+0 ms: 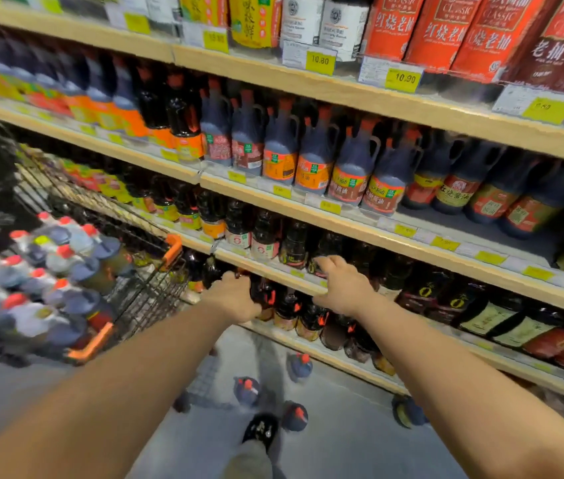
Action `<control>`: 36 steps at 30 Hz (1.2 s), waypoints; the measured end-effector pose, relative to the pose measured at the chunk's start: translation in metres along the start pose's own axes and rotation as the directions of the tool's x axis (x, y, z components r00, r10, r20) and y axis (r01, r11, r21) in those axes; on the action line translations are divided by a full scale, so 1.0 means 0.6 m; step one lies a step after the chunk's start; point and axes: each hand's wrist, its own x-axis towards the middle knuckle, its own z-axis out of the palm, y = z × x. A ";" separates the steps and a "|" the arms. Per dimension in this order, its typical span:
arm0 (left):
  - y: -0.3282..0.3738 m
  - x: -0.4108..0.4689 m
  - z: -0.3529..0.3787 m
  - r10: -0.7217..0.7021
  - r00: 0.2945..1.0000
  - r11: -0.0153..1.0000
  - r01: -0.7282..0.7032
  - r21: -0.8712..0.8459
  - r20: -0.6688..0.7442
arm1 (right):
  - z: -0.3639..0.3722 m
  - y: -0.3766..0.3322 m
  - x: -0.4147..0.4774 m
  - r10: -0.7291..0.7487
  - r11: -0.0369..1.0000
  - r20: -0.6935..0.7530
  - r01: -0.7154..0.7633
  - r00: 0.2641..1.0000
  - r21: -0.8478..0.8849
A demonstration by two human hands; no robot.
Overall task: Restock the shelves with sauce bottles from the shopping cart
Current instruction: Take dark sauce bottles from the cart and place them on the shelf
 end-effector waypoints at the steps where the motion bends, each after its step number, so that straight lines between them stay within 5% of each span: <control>1: -0.024 -0.024 0.014 -0.030 0.999 1.000 0.030 0.001 0.014 | 0.011 -0.019 -0.010 -0.035 0.999 0.048 0.037 0.998 -0.040; 6: -0.165 -0.109 0.097 -0.152 0.988 0.988 0.152 -0.004 0.025 | 0.081 -0.123 -0.031 -0.152 0.959 0.284 0.210 0.947 -0.188; 13: -0.349 -0.173 0.162 -0.320 0.945 0.946 0.323 -0.036 0.067 | 0.162 -0.284 -0.008 -0.304 0.888 0.391 0.407 0.869 -0.213; 21: -0.570 -0.161 0.146 -0.391 0.917 0.880 0.397 -0.259 0.079 | 0.201 -0.476 0.092 -0.206 0.854 0.648 0.458 0.733 -0.246; 29: -0.681 -0.071 0.047 -0.335 0.930 0.883 0.253 -0.394 -0.154 | 0.172 -0.605 0.230 -0.325 0.868 0.506 0.464 0.799 -0.175; 36: -0.700 0.062 0.007 -0.340 0.923 0.796 0.179 -0.579 -0.182 | 0.160 -0.679 0.392 -0.437 0.835 0.415 0.531 0.798 -0.141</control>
